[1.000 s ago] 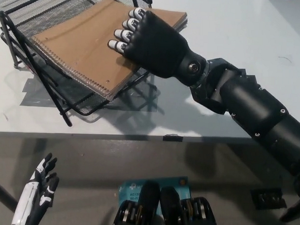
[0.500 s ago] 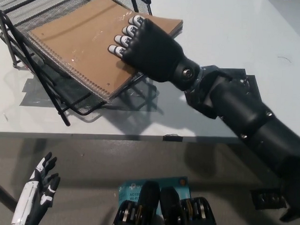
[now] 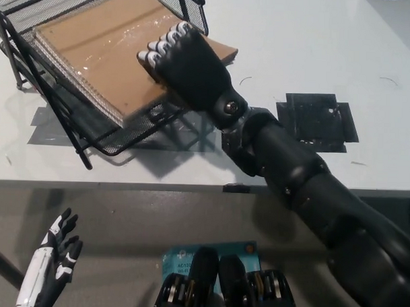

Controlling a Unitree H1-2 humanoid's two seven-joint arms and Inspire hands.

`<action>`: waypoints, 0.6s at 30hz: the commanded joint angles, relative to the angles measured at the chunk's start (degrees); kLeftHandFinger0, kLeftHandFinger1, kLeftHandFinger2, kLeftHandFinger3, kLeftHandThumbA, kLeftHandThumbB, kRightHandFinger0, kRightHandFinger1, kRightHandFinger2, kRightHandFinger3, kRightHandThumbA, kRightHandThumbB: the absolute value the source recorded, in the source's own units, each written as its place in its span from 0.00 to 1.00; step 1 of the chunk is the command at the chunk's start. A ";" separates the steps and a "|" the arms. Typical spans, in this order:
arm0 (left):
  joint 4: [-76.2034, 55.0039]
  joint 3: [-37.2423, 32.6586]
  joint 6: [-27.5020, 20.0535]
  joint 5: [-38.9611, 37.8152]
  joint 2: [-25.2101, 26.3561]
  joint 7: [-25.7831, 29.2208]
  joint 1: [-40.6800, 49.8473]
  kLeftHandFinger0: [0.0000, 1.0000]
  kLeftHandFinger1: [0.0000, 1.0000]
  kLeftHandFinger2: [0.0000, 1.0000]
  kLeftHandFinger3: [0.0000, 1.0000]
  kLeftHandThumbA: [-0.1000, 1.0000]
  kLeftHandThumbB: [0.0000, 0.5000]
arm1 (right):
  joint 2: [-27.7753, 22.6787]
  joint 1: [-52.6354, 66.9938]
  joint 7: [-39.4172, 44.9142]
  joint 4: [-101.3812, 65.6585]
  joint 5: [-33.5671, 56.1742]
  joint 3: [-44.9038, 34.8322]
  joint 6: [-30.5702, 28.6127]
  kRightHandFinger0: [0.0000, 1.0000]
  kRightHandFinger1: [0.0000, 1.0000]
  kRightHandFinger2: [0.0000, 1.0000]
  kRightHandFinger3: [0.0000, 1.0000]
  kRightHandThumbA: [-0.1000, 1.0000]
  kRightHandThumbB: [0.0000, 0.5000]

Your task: A person hands a notebook to the robot and the robot grabs it with its right hand and places it in the file tray kept in the centre of the desk infront of it.

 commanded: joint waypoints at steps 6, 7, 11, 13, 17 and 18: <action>-2.32 0.07 -0.78 0.62 0.83 0.09 -0.56 0.90 1.00 1.00 1.00 0.86 0.79 | 3.17 -8.06 -4.64 1.26 6.22 -4.55 1.86 0.00 0.00 0.12 0.05 1.00 0.00; -2.30 0.06 -0.84 0.57 0.84 0.05 -0.65 0.90 1.00 1.00 1.00 0.86 0.79 | 3.04 -8.49 -4.26 0.98 6.25 -4.56 1.68 0.00 0.00 0.12 0.05 0.97 0.00; -2.13 0.05 -1.44 1.00 0.97 0.21 -0.83 0.91 1.00 1.00 1.00 0.87 0.78 | 2.57 -10.30 -4.70 0.69 5.19 -3.69 2.25 0.00 0.00 0.12 0.06 0.88 0.00; -2.02 0.03 -1.60 0.80 0.94 0.13 -0.87 0.91 1.00 1.00 1.00 0.87 0.78 | 2.37 -11.07 -4.69 0.77 5.02 -3.40 1.99 0.00 0.00 0.12 0.10 0.86 0.00; -2.10 0.01 -1.34 1.02 0.96 0.15 -1.12 0.91 1.00 1.00 1.00 0.87 0.79 | 2.31 -12.32 -4.30 2.03 5.19 -2.88 0.50 0.00 0.00 0.11 0.07 0.78 0.03; -2.17 -0.02 -1.14 1.25 1.01 0.15 -1.22 0.91 1.00 1.00 1.00 0.87 0.79 | 2.34 -12.69 -3.48 2.79 5.14 -2.48 0.20 0.00 0.00 0.14 0.11 0.78 0.03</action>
